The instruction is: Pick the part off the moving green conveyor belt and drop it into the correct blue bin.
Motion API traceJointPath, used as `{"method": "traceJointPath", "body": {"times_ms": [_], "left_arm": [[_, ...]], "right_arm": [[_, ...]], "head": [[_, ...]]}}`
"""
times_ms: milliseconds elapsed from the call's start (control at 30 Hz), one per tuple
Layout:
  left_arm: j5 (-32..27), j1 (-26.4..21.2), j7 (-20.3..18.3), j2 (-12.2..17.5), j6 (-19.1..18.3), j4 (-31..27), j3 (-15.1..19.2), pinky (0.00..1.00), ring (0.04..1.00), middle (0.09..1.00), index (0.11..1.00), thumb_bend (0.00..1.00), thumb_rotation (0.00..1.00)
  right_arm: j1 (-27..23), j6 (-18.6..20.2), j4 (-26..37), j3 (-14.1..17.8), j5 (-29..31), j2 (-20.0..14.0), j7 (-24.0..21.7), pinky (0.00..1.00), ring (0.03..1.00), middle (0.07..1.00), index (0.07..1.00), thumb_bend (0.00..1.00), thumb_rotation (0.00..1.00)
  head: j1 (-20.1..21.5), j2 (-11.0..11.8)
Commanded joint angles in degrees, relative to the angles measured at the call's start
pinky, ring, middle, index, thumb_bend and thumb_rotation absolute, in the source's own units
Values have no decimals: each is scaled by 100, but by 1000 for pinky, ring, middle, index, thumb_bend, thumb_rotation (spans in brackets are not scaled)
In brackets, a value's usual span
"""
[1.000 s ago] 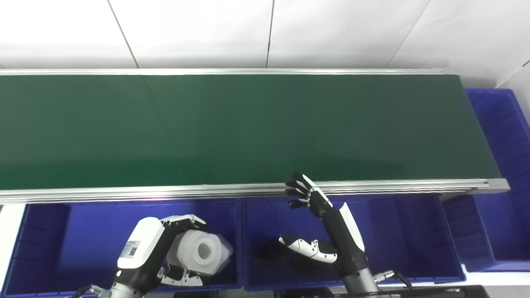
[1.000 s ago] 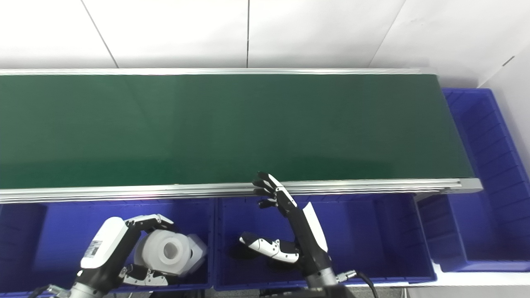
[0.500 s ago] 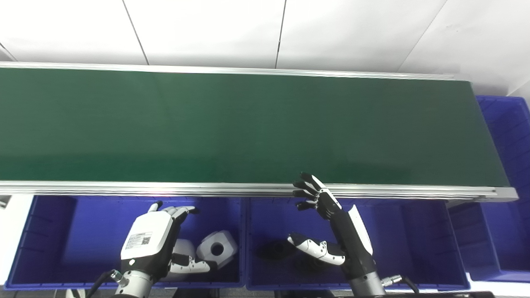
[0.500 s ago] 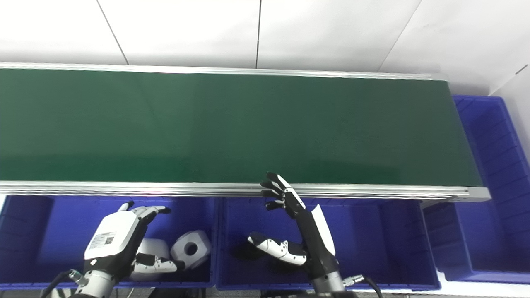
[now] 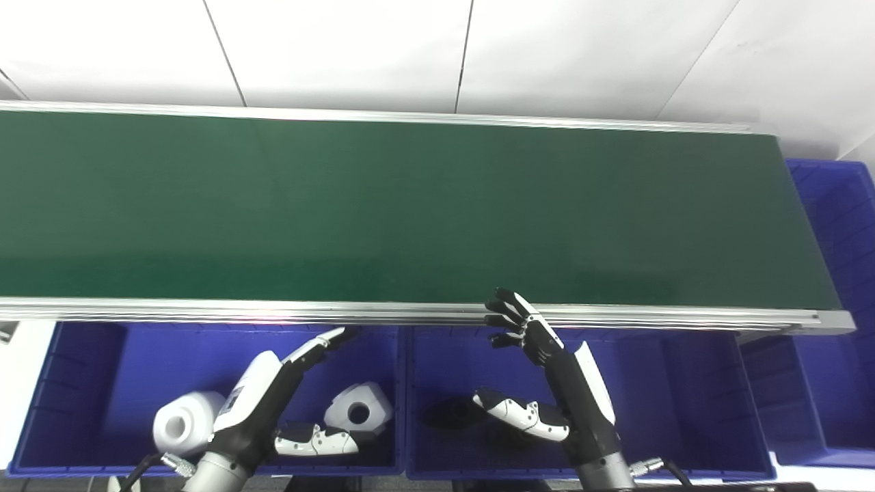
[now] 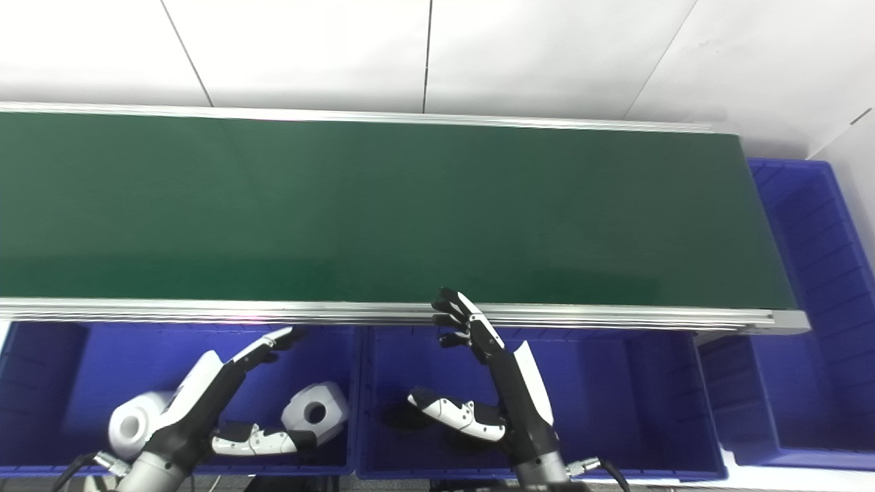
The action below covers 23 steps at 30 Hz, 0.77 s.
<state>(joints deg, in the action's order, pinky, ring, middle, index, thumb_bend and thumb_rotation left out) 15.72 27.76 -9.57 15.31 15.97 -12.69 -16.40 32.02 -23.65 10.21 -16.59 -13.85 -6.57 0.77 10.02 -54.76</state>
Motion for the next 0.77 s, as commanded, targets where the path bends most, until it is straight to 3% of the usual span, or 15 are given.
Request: {"method": "traceJointPath", "body": {"times_ms": [0,100,400,733], "left_arm": [[-609,-105,-41,54,765,88,-34,824,865,888,876,747,493],[-889,-175,-55,56,1080,312,-111,845,875,887,878,759,457],[-1349,-130,78,-69,1096,515,-55,861,885,887,882,737,386],[-1595,-137,-99,-219,1096,637,108,831,862,878,875,720,354]], "right_arm": [[98,-138,165,-55,-67,40,-58,703,824,876,915,684,488],[104,-166,128,-98,-101,28,-56,708,829,889,924,694,482],[109,-247,24,-109,-257,60,13,716,837,896,934,713,473],[83,-189,-15,-113,-349,73,3,725,849,902,936,693,468]], "head": [[44,42],[110,104],[174,188],[188,196]]}}
